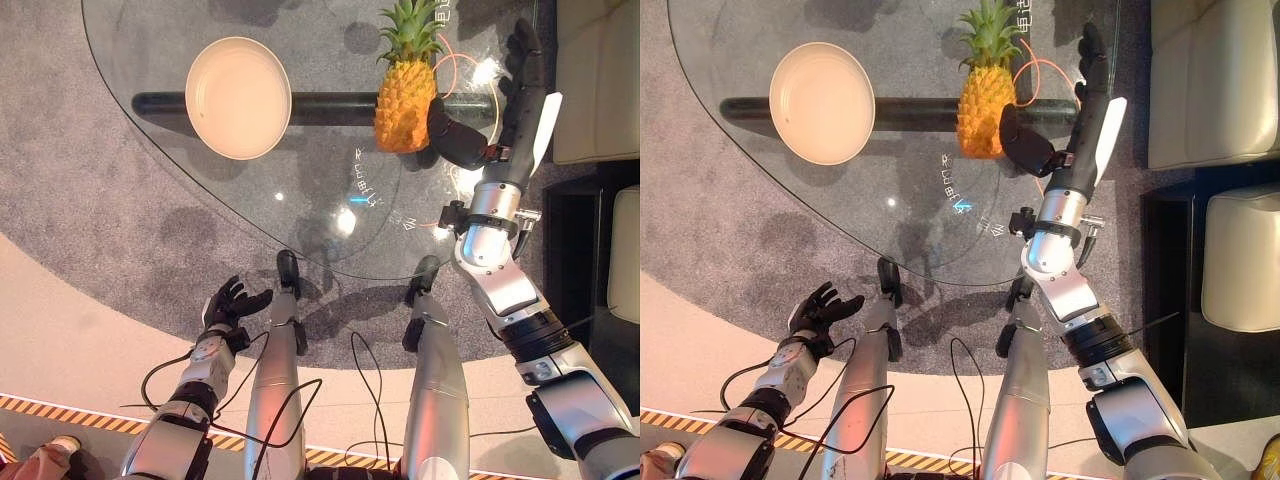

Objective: Pick up the fruit to the plate

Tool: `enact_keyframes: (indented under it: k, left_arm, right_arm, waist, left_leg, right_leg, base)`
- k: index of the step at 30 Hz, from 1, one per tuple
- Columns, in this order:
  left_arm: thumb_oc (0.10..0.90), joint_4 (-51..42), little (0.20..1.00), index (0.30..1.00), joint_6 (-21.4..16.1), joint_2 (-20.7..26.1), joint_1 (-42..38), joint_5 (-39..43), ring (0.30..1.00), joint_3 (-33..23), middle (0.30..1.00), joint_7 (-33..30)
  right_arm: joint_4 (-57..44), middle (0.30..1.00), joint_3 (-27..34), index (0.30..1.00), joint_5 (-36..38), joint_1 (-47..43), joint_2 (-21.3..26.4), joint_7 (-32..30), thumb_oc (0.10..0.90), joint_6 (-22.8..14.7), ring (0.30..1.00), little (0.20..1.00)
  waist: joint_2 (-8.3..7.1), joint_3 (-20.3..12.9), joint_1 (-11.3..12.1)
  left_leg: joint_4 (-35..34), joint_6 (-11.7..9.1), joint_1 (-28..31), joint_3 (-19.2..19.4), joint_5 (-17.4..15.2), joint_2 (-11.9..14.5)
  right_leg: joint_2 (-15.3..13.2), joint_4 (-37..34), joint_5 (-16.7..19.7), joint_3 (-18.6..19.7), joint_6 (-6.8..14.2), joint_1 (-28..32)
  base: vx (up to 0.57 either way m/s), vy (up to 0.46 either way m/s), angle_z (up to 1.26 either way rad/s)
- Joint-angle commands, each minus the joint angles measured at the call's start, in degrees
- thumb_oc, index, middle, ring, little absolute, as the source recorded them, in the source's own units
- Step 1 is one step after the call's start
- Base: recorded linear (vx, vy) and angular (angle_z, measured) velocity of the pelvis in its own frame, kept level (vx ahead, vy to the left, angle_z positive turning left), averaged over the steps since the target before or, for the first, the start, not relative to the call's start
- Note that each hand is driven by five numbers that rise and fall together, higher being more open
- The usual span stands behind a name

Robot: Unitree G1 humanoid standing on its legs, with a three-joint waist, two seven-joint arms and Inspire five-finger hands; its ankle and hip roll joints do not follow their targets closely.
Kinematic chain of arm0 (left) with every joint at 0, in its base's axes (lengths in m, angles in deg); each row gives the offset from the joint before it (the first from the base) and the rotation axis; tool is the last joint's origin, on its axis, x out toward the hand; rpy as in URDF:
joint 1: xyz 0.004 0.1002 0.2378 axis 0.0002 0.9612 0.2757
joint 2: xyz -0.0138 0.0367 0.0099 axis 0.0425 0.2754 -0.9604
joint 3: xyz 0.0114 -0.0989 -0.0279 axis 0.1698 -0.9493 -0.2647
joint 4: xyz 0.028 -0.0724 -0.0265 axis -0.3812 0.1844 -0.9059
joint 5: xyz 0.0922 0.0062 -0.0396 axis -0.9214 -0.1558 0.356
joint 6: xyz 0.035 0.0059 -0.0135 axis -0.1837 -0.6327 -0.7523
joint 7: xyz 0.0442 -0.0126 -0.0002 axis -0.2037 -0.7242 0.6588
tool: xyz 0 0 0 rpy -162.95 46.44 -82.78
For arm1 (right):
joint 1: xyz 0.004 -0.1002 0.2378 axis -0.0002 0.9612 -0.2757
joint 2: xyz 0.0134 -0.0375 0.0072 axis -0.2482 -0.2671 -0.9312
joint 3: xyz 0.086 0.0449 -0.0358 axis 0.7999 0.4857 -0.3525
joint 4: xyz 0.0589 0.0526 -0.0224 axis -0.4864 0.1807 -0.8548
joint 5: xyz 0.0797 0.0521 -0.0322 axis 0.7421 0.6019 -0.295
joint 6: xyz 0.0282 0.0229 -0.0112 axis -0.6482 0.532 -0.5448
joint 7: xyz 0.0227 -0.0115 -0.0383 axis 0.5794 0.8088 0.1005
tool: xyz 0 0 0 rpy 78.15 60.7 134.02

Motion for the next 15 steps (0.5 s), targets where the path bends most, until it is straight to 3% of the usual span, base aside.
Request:
enact_keyframes:
  k: [1,15]
  left_arm:
    - [0.8,2.1,0.9,0.9,-1.8,0.6,3.4,-0.5,0.9,0.3,0.9,0.4]
    - [0.8,1.7,0.9,0.9,-1.4,-0.2,3.5,-0.3,0.9,1.6,0.9,0.0]
  right_arm:
    - [-8.5,0.9,-0.1,0.9,-0.7,-3.8,2.3,0.5,0.8,-2.3,0.9,0.9]
    - [-8.8,0.9,-2.5,0.9,4.6,-4.8,0.8,1.7,0.8,0.9,0.9,0.9]
  waist:
    - [2.01,-1.1,-0.6]
    - [2.59,-1.1,-0.3]
  left_leg:
    - [3.3,-1.2,-0.7,-2.2,-2.2,0.3]
    - [2.4,-1.2,0.4,-1.5,-1.5,0.2]
  right_leg:
    - [-0.9,-2.2,1.0,-0.7,1.8,1.0]
    - [-1.0,-2.2,1.2,-0.7,1.6,1.5]
  base:
    - [0.0,0.0,0.0]
    - [0.0,0.0,0.0]
